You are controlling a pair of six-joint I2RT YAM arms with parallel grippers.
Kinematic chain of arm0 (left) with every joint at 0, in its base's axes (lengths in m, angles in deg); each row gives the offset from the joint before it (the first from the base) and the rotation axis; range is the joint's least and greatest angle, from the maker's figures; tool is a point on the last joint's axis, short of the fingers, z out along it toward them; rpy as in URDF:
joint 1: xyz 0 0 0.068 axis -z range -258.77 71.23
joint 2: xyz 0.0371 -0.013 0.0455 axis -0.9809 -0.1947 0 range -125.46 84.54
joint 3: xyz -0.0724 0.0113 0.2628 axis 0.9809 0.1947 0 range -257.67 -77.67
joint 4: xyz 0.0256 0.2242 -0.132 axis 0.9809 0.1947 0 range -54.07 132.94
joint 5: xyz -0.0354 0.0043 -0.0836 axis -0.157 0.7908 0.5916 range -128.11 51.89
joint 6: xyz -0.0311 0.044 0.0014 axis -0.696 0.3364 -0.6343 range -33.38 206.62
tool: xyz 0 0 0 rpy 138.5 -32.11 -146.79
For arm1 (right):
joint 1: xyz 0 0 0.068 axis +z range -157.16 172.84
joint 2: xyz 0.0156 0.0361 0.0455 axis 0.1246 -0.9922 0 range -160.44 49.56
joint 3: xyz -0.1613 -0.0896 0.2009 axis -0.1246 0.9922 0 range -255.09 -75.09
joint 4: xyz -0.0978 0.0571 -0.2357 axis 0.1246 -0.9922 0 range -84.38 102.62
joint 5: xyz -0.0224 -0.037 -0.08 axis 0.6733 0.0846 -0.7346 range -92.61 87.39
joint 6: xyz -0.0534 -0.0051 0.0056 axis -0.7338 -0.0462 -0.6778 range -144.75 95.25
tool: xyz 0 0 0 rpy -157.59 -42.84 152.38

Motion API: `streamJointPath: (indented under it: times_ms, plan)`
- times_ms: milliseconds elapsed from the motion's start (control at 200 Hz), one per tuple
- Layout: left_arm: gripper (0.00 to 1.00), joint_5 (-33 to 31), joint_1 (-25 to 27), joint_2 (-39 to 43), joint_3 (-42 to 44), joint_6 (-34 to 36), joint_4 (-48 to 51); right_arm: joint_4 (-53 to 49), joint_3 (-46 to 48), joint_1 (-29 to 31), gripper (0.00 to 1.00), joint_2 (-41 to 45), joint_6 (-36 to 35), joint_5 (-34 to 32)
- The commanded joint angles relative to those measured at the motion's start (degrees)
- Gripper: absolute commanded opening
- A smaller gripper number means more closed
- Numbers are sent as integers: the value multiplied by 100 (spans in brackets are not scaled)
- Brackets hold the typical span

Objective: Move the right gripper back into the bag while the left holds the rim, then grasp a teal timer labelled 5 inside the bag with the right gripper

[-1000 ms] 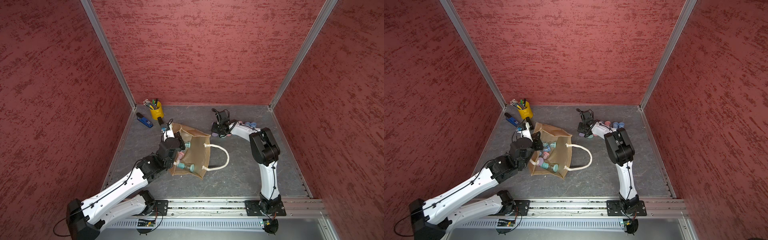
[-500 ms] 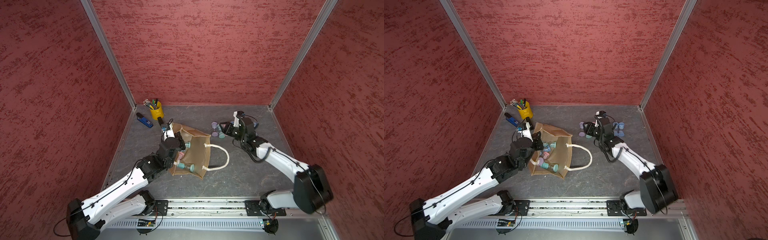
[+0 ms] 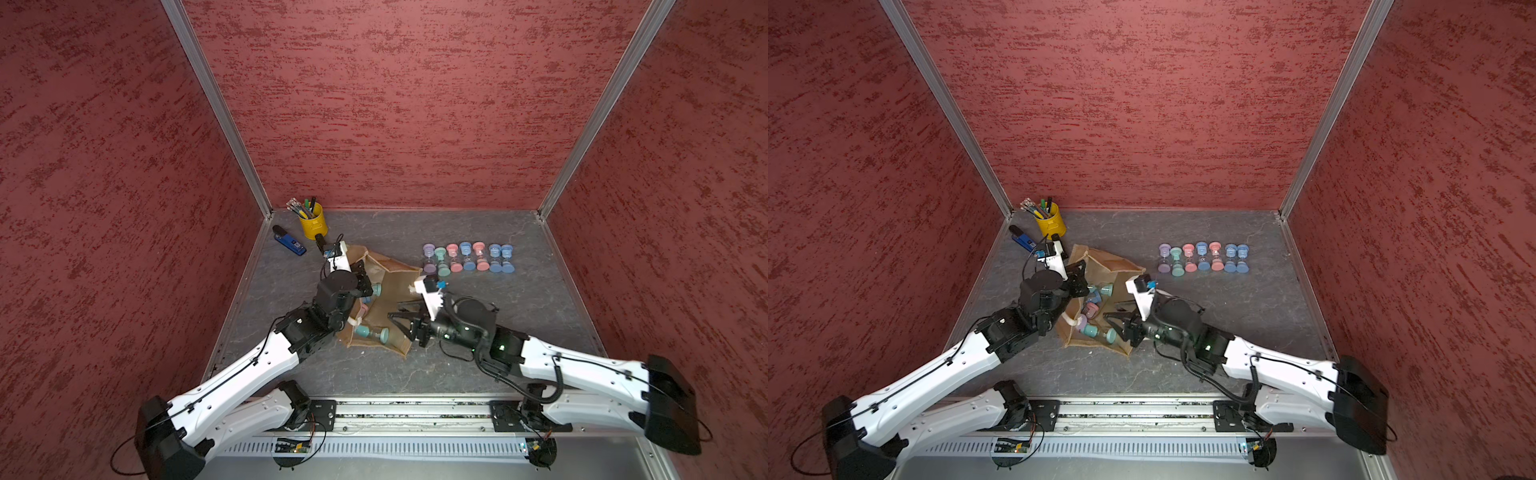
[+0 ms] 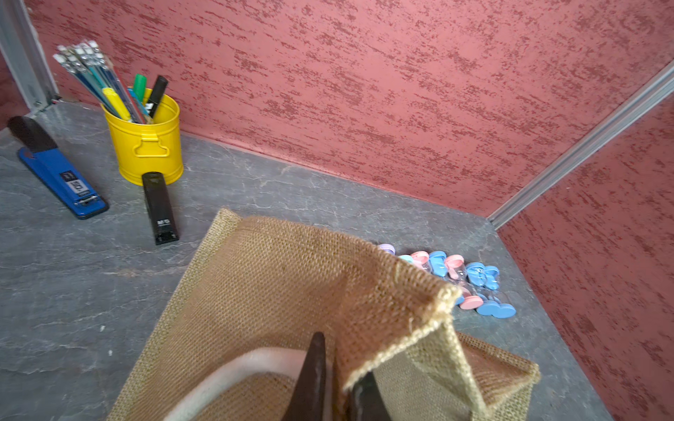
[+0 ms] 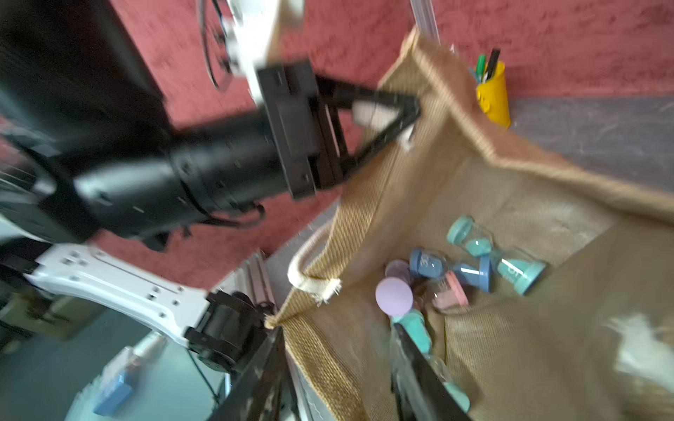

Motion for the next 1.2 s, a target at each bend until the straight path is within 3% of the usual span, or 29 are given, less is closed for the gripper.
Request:
streamJointPath:
  times_ms: [0,250,366,661,867,1197]
  plan:
    - [0,427,-33,-3,110,21,-184,-569,-166,259,47,-706,-544,-925]
    - [0,1522,-13,119,345,312,-654,-30,-375,361,54,-2249,-533,-1162]
    - [0,2044,-13,195,429,469,-938,16,-631,445,62,-2785,-503,-1371]
    - [0,2945,-22,263,524,811,-1335,674,-875,418,77,-3458,45,-2245]
    - [0,3220,-22,319,654,882,-1476,399,-1156,46,76,-3734,1001,-1667]
    - [0,2796,-22,486,938,916,-1503,46,-1026,26,74,-3595,555,-446]
